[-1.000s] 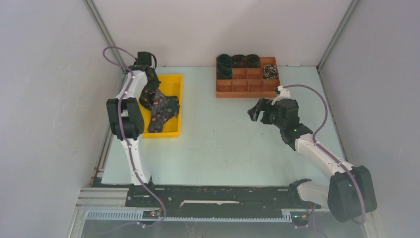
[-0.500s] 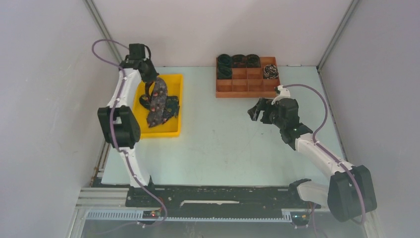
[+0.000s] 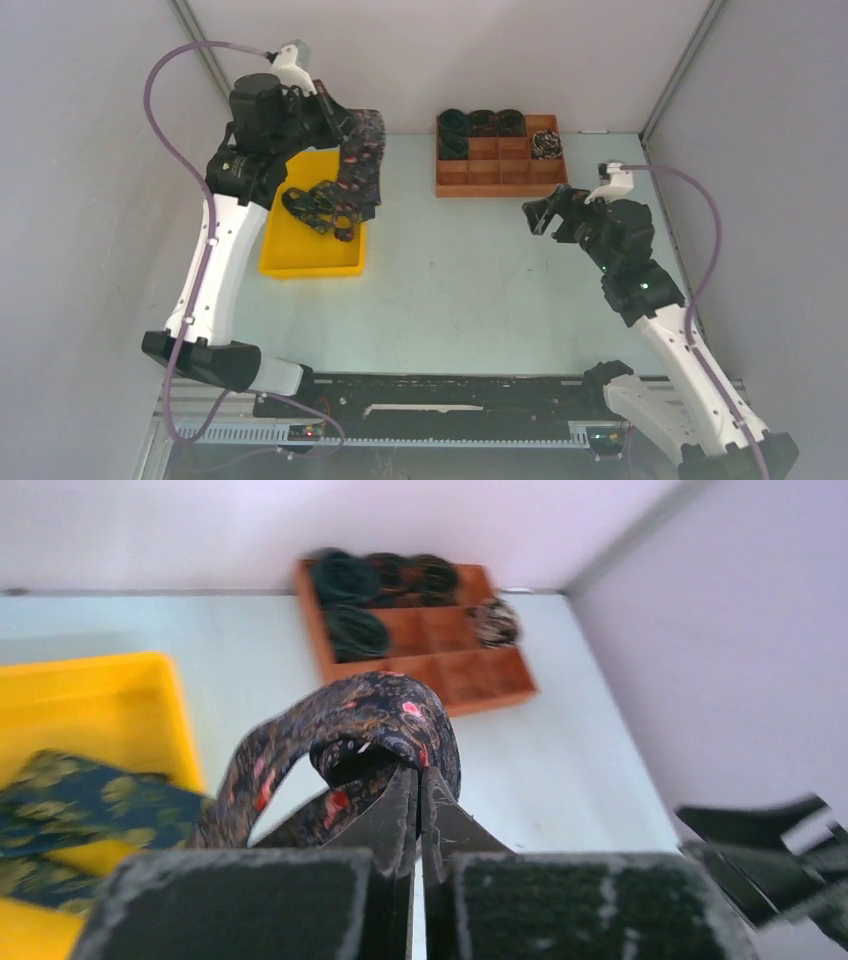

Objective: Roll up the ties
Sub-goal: Pick up the tie from the bin, then place the tie at the center of the board.

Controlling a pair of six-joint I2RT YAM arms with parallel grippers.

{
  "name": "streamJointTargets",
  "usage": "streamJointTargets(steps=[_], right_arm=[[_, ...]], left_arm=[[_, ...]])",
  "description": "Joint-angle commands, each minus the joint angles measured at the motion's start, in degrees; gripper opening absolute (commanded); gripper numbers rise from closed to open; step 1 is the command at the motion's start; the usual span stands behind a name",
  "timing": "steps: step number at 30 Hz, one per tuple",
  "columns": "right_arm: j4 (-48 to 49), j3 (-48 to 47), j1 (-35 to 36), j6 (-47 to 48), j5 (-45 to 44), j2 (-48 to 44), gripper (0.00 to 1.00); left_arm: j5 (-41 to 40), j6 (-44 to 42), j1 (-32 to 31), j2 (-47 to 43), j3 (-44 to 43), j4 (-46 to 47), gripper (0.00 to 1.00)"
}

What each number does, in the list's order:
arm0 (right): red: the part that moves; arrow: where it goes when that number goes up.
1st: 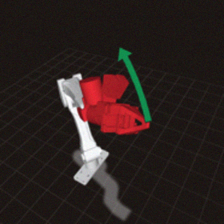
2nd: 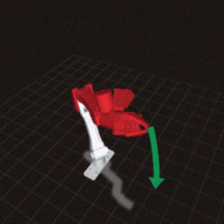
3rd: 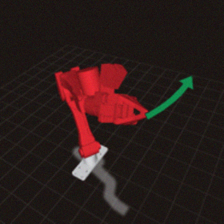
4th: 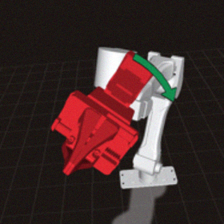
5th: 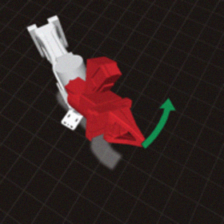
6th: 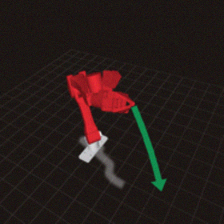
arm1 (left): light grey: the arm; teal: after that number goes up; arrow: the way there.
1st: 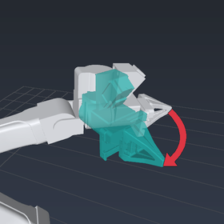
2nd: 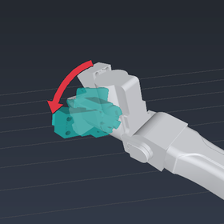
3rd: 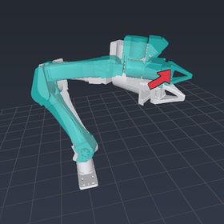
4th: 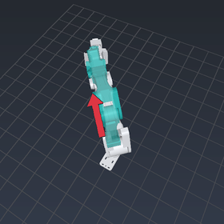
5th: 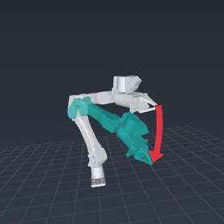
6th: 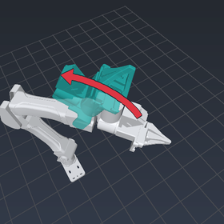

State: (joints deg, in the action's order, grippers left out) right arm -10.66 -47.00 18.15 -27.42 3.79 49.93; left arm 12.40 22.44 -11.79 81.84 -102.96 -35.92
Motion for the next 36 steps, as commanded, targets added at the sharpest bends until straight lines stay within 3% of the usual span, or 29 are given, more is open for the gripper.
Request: streamJointTargets(steps=[1,11,16,23,25,28,36], right_arm=[[-8.8,-5.4,-0.5,0.6,-3.8,-5.5,0.89],[-18.9,-12.4,-1.8,0.8,-8.7,-13.8,0.91],[-22.4,-16.0,-2.2,1.8,-11.6,-16.0,0.91],[-28.6,-20.6,-2.3,2.4,-18.4,-16.8,0.91],[-29.8,-20.8,-2.4,2.2,-19.2,-16.6,0.91],[-31.4,-20.8,-2.4,1.8,-20.0,-16.1,0.91],[-36.0,-20.8,-2.4,-0.2,-22.4,-11.7,0.91]], left_arm=[[11.2,4.2,-5.4,-4.3,1.6,4.3,0.0],[22.0,15.4,-14.9,-6.9,-0.9,14.3,0.0],[23.5,19.8,-19.7,-6.8,-3.0,18.5,0.0],[27.6,37.5,-22.9,-8.2,11.9,39.2,0.0],[29.1,41.2,-22.8,-6.5,15.5,42.4,0.0],[30.0,42.2,-22.9,-2.0,17.8,39.8,0.0],[31.7,44.1,-23.5,15.1,21.8,42.4,0.04]])
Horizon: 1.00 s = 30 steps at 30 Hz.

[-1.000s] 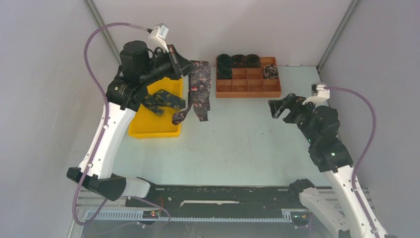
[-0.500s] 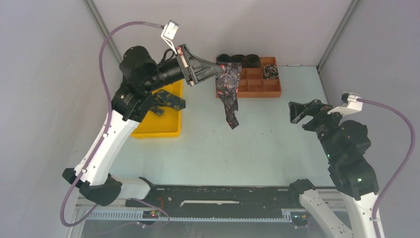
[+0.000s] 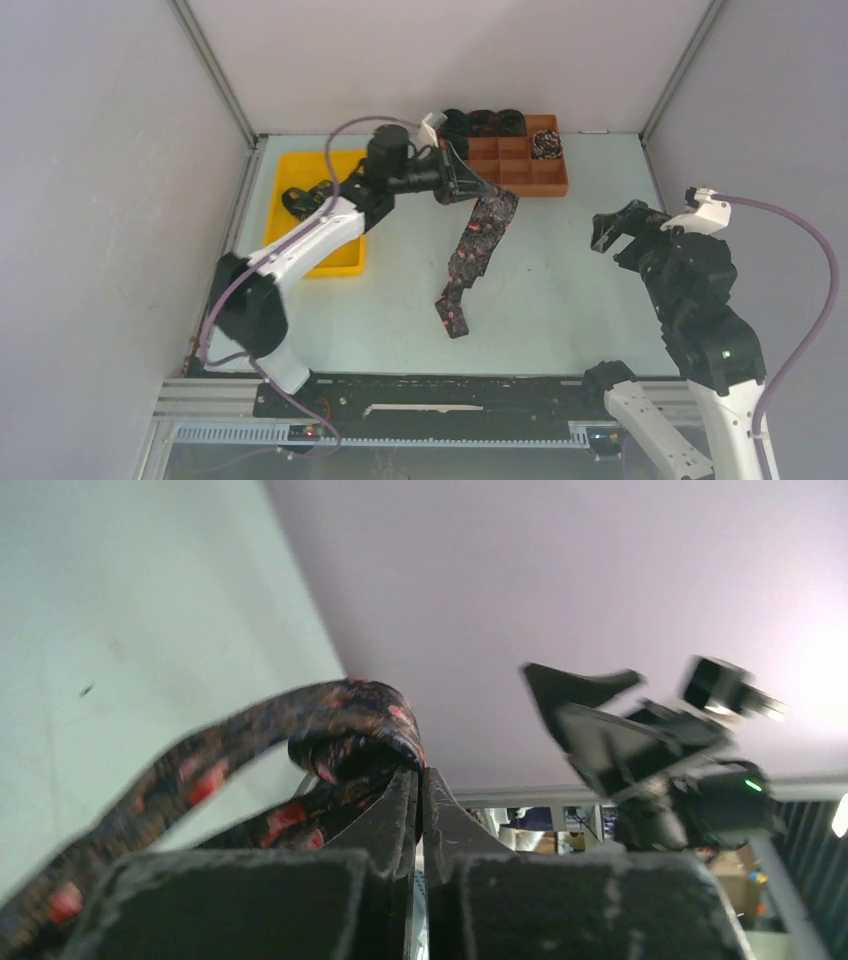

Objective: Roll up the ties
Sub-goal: Place the tie at the center of the board.

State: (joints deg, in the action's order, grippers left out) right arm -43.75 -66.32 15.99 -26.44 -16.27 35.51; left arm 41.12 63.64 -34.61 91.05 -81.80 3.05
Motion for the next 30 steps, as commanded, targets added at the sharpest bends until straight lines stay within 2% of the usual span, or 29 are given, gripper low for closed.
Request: streamJointTargets(steps=[1,5,10,14,15,17,20,25,27,30], right_arm=[[-3.5,-1.5,-0.2,-1.5,-2.3,3.4,0.91],[-4.7,-0.8,-0.2,-1.2,-1.8,6.3,0.92],[-3.7,1.4,-0.3,-0.6,2.3,8.9,0.93],[-1.9,3.4,0.3,-0.4,6.6,10.3,0.92],[-1.5,3.9,0.4,-0.1,7.5,10.6,0.93],[-0.8,4.7,0.9,0.3,8.5,11.0,0.92],[-0.1,5.4,1.8,0.7,9.8,11.6,0.92],[1.6,7.9,4.6,0.4,9.8,11.9,0.93],[1.7,8.9,6.0,-0.5,8.2,12.0,0.92],[0.9,10.7,8.2,-3.9,2.5,11.6,0.92]], left_arm=[[3.6,3.0,-0.8,8.5,0.5,3.8,0.04],[6.4,4.0,-1.4,18.8,-2.5,3.7,0.05],[5.9,3.5,-2.1,26.2,-6.5,3.2,0.12],[4.7,0.4,-1.9,29.7,-10.6,-1.4,0.39],[4.9,0.3,-1.8,29.8,-11.2,-1.6,0.52],[4.6,-0.1,-1.4,29.1,-12.1,-2.5,0.72],[3.4,-4.0,-0.4,26.5,-14.3,-9.0,0.88],[-2.2,-14.2,1.6,18.6,-12.6,-21.0,0.95],[-6.7,-18.9,1.8,14.5,-10.2,-26.1,0.99],[-14.7,-25.3,0.9,7.1,-5.7,-33.7,1.0]])
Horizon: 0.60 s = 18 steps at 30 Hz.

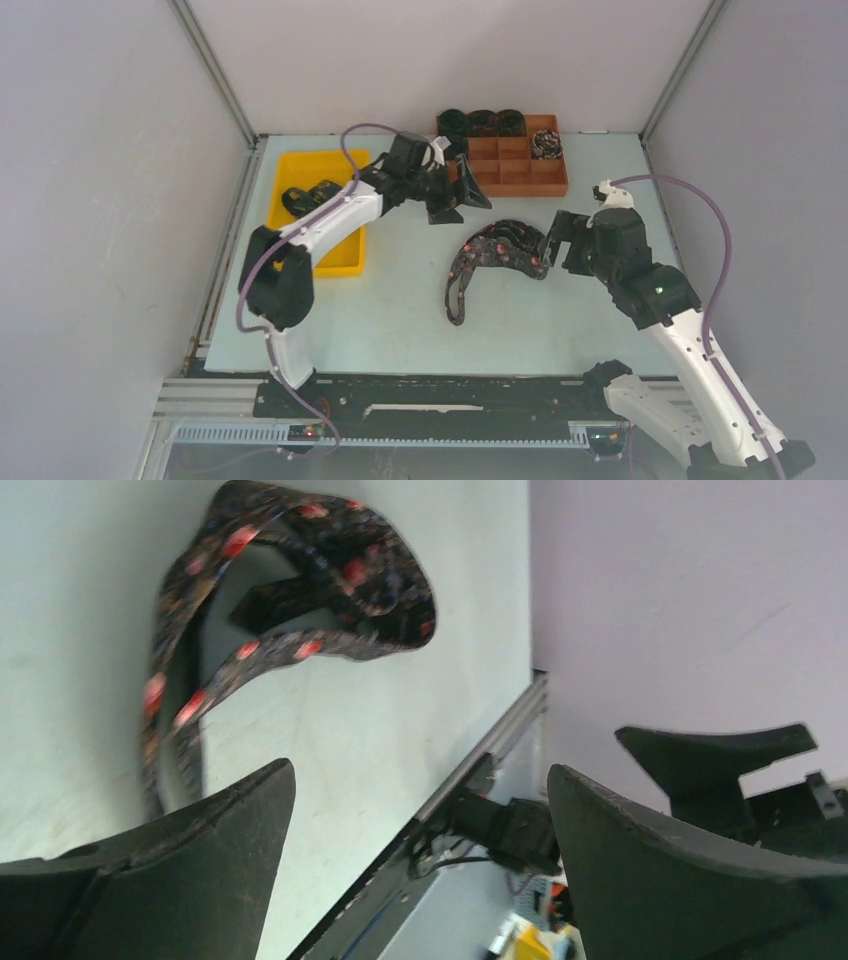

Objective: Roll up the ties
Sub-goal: Place the tie at the center of the board.

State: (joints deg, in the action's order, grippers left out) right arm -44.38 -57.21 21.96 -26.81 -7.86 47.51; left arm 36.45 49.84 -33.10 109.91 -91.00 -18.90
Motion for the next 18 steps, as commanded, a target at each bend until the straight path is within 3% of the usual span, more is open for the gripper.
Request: streamJointTargets(steps=[1,5,13,18], right_arm=[[1.0,2.2,2.9,-5.4,-8.4,-0.7,0.94],[0.0,3.6,5.6,-9.1,-14.4,-1.7,0.99],[1.7,7.7,4.4,-12.2,-6.3,-4.6,1.0],[-0.5,8.0,4.4,-12.4,-6.5,-6.3,1.0]], left_arm=[[-12.9,-12.8,-1.0,-14.0,5.6,-13.9,1.0],[-25.6,-15.3,-3.8,-23.6,15.0,-16.2,1.0],[-48.8,-10.3,-15.8,-33.6,30.1,-13.3,1.0],[-62.4,-5.4,-21.8,-37.8,35.5,-9.4,1.0]])
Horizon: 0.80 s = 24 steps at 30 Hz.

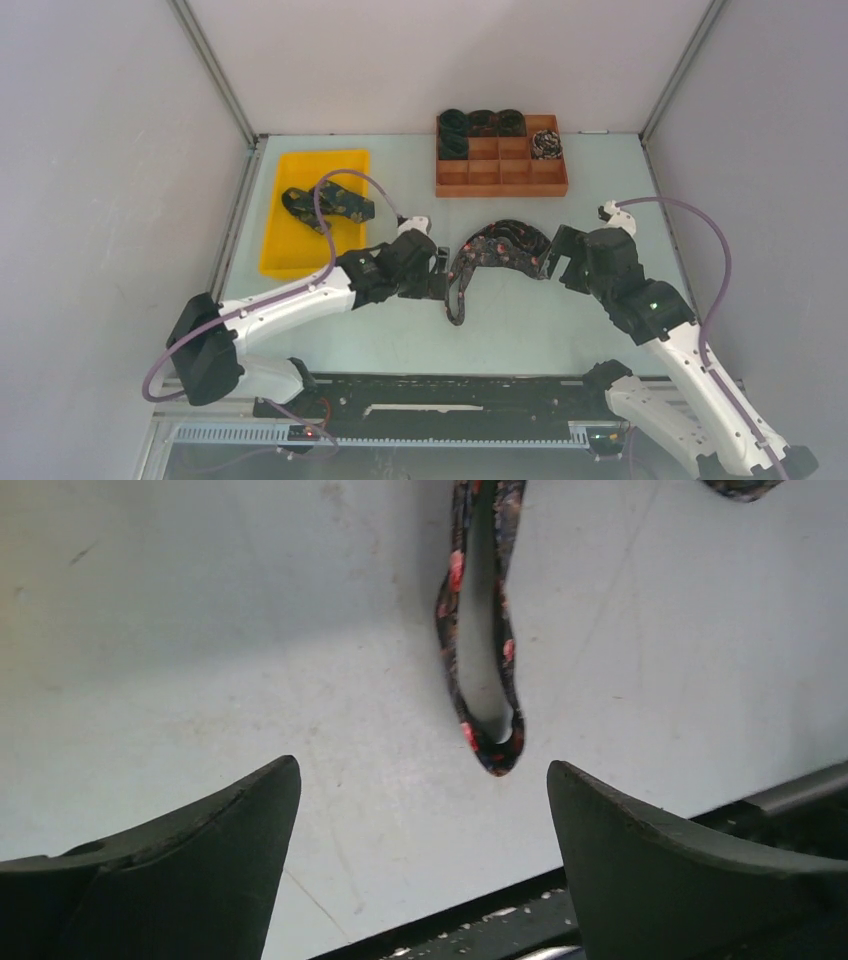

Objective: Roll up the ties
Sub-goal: Place the tie at the center of the board, then flatten out the tie at the center of the board.

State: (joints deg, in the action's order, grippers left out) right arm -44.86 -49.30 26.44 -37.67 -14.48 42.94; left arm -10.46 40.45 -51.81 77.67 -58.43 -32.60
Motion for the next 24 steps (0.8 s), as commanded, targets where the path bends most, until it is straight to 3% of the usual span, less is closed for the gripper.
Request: streamJointTargets(steps=[1,3,6,13,24], right_arm=[[-0.2,0.2,-0.1,-1.4,-0.3,-2.3,1.0],[0.3,0.8,-0.1,-1.0,-1.0,-4.1,1.0],[0.9,1.4,-0.1,-1.2,-0.8,-5.4,1.0],[0.7,2.3,-0.1,-1.1,0.0,-4.8,1.0],[3.6,4.6,-0.1,0.4,0.9,-3.7,1.0]], left_arm=[[-15.5,5.1,-3.2,-6.5,4.6,5.6,1.0],[-12.2,5.0,-3.1,-7.7,8.8,10.8,1.0],[-9.0,4.6,-3.4,-6.5,8.7,11.2,1.0],[-15.3,5.8,-9.6,-3.4,6.4,9.0,1.0],[-15.0,2.6,-15.2,10.5,-1.9,6.8,1.0]])
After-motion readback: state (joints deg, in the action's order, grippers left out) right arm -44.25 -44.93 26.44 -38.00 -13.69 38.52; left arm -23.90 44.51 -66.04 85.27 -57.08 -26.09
